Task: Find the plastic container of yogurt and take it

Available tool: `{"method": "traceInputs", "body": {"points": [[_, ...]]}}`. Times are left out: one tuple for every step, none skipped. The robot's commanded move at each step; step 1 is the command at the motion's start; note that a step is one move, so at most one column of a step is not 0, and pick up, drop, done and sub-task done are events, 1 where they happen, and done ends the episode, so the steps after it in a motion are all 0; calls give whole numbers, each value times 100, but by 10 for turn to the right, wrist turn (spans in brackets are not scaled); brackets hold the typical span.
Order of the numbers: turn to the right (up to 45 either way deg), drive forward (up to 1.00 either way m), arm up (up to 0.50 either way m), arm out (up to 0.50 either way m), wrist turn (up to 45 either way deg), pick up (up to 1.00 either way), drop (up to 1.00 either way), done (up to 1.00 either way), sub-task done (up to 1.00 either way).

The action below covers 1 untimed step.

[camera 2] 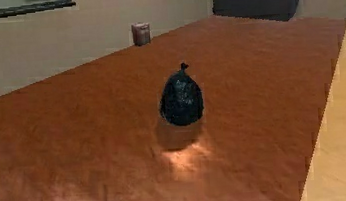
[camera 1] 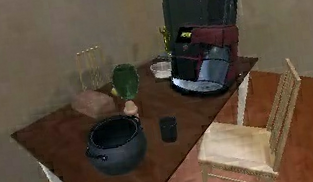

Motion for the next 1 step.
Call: {"method": "traceInputs", "body": {"points": [[-450, 0, 0, 0, 0, 0, 0, 0, 0]]}}
